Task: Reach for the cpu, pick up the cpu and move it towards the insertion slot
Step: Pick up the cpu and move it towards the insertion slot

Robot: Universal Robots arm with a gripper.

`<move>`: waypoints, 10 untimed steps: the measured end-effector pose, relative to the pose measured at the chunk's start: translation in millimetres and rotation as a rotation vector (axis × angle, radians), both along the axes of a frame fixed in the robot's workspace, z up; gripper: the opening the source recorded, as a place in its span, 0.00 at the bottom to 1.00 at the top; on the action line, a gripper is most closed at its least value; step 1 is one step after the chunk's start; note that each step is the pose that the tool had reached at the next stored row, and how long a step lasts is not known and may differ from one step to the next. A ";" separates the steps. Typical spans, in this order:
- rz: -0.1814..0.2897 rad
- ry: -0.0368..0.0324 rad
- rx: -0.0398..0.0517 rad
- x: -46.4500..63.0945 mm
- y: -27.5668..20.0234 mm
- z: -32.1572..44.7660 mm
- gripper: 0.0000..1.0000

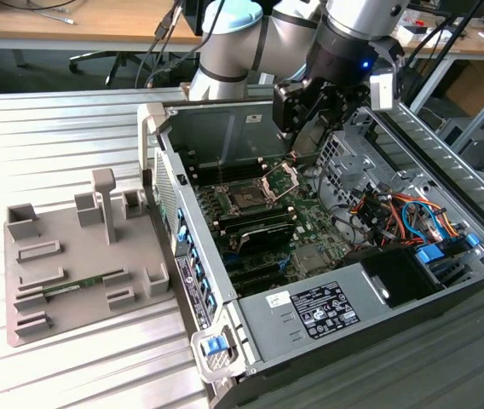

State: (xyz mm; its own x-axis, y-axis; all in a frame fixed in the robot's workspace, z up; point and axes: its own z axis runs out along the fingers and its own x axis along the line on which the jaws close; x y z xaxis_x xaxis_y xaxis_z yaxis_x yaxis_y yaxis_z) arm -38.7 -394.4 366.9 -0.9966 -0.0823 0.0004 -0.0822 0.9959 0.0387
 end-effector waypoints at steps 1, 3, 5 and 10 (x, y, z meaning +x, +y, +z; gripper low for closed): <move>0.000 0.0000 -0.0001 0.0 0.0 -0.3 0.55; 0.000 0.0000 0.0000 0.0 0.0 -0.8 0.55; 0.000 0.0000 0.0000 0.0 0.0 -1.5 0.55; 0.000 0.0000 -0.0001 0.0 0.0 -3.3 0.55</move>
State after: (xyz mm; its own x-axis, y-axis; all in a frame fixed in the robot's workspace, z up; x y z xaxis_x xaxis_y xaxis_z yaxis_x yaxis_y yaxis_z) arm -38.7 -394.4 363.6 -0.9966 -0.0823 0.0005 -0.0822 0.9959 0.0386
